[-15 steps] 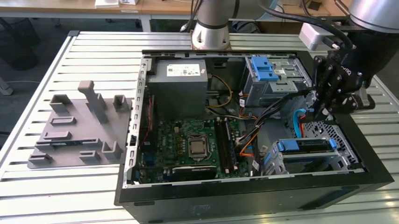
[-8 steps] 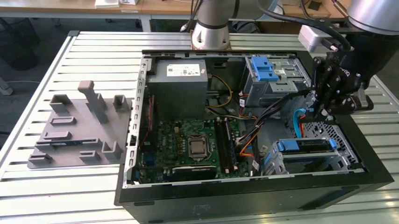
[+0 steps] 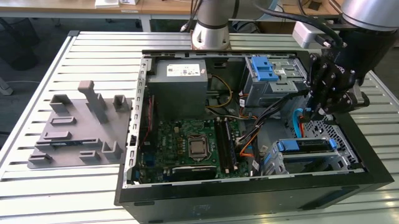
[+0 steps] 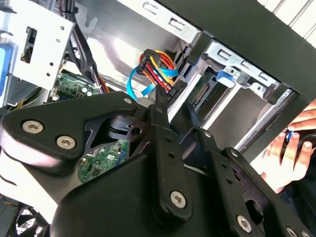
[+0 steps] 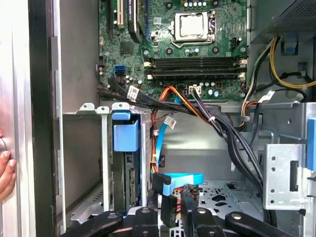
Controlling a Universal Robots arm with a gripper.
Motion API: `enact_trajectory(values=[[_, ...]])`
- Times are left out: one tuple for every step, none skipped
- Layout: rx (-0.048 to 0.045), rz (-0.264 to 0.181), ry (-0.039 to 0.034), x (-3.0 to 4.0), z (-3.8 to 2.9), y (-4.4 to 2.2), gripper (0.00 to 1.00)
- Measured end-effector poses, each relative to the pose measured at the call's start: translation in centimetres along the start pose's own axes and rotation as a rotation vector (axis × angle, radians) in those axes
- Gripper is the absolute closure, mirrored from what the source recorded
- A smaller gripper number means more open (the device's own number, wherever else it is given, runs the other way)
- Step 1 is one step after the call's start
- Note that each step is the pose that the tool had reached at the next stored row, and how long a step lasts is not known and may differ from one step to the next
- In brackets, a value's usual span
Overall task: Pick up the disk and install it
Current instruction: 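Insert the first disk wire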
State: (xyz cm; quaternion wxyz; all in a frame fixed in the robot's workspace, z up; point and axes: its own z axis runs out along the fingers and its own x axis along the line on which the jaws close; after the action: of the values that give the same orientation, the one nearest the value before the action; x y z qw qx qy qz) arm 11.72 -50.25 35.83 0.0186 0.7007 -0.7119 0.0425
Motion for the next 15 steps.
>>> enact_trajectory(values=[[0.0003,0.0,0.0,-0.17,-0.01,0.06,0.68],[0.0003,0.0,0.0001,-0.38,-0.03,0.07,0.68],[0.0004,0.0,0.0006,-0.63,-0.07,0.07,0.68],[0.0003,0.001,0.0017,-0.8,-0.08,0.07,0.68],[0.0004,0.001,0.0036,-0.9,-0.08,0.06,0.68],[0.0004,0.001,0.0057,-0.92,-0.07,0.05,0.68],[0.0004,0.002,0.0089,-0.92,-0.06,0.04,0.68],[0.0003,0.003,0.0146,-0.92,-0.05,0.03,0.68],[0.0004,0.003,0.0201,-0.93,-0.04,0.0,0.68],[0.0005,0.004,0.0253,-0.93,-0.02,-0.03,0.68],[0.0005,0.005,0.0293,-0.93,0.0,-0.08,0.68],[0.0004,0.006,0.0301,-0.93,0.01,-0.15,0.68],[0.0003,0.007,0.0301,-0.94,0.05,-0.24,0.68],[0.0002,0.007,0.0301,-0.94,0.08,-0.29,0.68],[0.0001,0.008,0.0302,-0.95,0.11,-0.32,0.68]])
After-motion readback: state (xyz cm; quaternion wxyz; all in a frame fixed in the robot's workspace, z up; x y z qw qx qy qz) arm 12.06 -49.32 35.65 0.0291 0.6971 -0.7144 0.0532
